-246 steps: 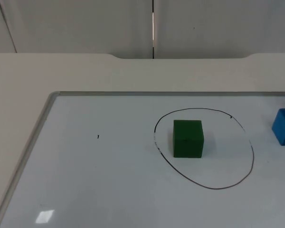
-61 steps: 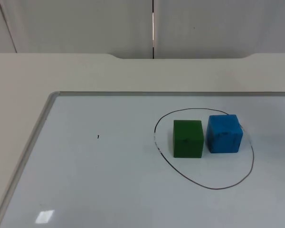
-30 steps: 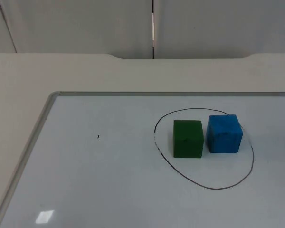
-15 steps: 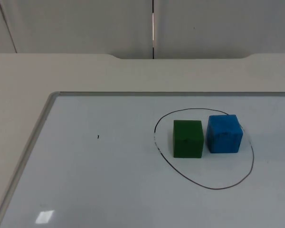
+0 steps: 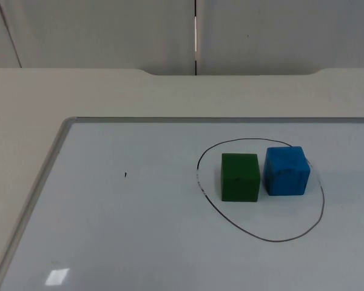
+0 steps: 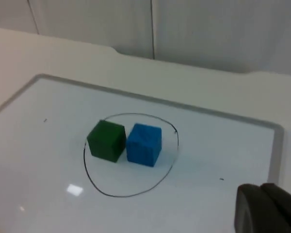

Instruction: Push the two cubes into the marked area.

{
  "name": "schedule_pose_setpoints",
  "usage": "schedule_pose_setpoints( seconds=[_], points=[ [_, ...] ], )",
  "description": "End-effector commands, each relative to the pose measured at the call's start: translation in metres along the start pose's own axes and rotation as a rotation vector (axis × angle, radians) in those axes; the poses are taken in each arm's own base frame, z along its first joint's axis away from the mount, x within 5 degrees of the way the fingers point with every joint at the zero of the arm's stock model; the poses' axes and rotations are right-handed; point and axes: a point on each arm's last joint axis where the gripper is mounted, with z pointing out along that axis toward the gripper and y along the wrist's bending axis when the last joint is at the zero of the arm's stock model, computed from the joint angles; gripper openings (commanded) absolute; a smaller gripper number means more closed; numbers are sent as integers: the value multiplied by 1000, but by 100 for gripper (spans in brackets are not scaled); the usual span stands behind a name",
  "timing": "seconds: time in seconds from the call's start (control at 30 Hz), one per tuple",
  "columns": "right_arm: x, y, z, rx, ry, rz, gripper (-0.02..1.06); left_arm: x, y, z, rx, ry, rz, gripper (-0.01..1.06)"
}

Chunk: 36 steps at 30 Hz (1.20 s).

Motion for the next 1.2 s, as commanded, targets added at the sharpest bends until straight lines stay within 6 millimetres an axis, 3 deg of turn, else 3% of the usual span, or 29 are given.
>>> schedule_pose_setpoints(
  seconds=[0.0,0.37,1.17],
  points=[
    [2,1,-1,-9,-4,-14,0,0,0,1,2,-6,-3,0],
    [18,0,4,-1,134,-81,0,0,0,1,-6,-6,1,0],
    [17,0,3,4,131,-6,0,0,1,1,-7,-6,2,0]
  ],
)
